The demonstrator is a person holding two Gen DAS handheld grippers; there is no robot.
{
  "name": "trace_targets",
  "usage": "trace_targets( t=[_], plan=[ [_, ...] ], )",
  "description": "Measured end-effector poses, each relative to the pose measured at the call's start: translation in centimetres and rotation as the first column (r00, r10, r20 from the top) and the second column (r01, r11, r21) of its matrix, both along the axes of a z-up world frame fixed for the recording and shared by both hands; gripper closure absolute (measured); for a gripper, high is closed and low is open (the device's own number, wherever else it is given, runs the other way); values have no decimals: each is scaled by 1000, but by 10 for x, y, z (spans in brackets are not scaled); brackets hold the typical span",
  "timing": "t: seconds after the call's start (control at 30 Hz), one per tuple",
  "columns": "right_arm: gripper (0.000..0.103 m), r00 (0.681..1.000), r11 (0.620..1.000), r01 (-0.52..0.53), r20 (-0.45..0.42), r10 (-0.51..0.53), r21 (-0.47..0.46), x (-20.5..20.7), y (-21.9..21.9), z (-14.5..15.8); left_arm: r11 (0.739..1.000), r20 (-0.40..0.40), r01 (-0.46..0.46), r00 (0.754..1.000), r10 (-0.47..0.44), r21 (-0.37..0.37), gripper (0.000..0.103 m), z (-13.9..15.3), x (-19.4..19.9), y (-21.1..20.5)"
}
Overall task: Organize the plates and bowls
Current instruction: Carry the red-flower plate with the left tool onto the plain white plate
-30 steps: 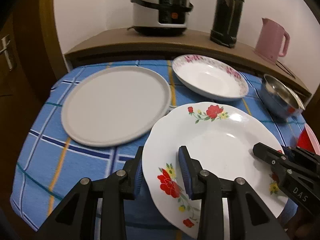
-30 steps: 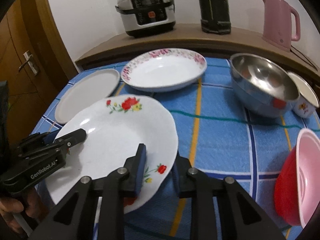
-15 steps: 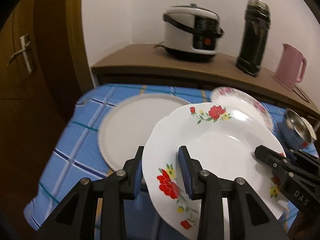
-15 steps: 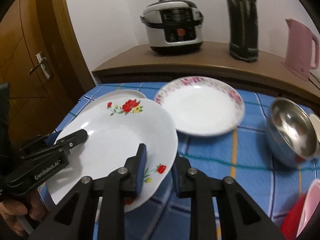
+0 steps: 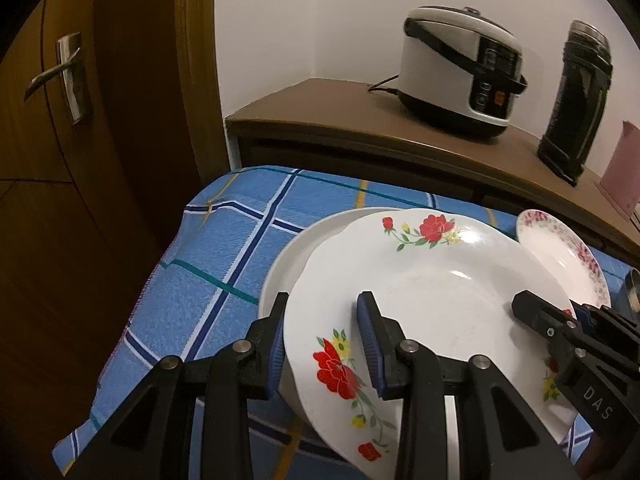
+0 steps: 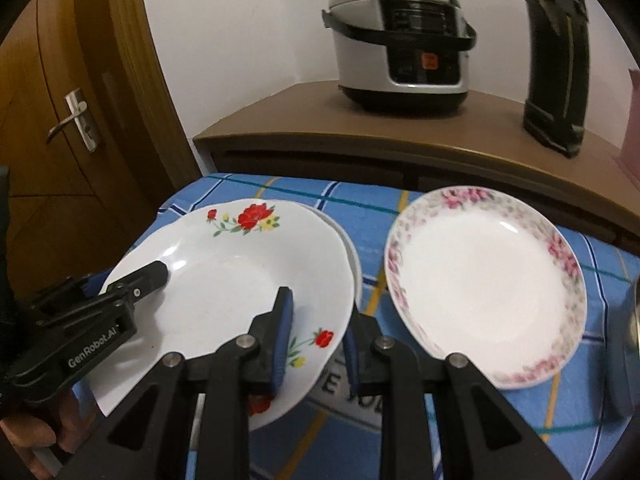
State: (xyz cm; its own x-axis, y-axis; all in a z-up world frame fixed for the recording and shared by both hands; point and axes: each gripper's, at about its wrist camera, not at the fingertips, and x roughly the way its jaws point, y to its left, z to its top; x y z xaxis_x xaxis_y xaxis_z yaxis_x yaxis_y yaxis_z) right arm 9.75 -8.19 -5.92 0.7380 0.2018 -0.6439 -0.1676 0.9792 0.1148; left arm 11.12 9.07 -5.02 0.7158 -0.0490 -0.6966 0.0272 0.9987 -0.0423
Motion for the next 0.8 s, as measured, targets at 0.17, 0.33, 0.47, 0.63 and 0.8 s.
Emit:
trace_targets(
  t=[0.17, 0.33, 0.47, 0.63, 0.8],
  plan=[
    [79, 1000, 1000, -6, -12, 6, -1, 15, 6, -6, 1000, -8, -11, 1000, 12, 6, 66, -6, 9, 3],
    [79, 1000, 1000, -2, -20, 2, -10, 19, 8, -13, 1000, -20, -15, 1000, 15, 0, 66, -14, 15, 2],
    [79, 1000, 1000, 2, -23, -2, -12, 23, 9, -17, 1000, -19, -19, 1000, 19, -3, 66, -16, 17, 2],
    [79, 1000, 1000, -2, -25, 2, -7, 26, 9, -17, 1000, -21, -25, 999, 24, -8, 66, -17, 20, 3],
    [73, 998, 1000, -17, -62, 16, -8, 31, 11, -22, 999, -18, -33, 999, 34, 22, 66, -17, 21, 0]
  ],
)
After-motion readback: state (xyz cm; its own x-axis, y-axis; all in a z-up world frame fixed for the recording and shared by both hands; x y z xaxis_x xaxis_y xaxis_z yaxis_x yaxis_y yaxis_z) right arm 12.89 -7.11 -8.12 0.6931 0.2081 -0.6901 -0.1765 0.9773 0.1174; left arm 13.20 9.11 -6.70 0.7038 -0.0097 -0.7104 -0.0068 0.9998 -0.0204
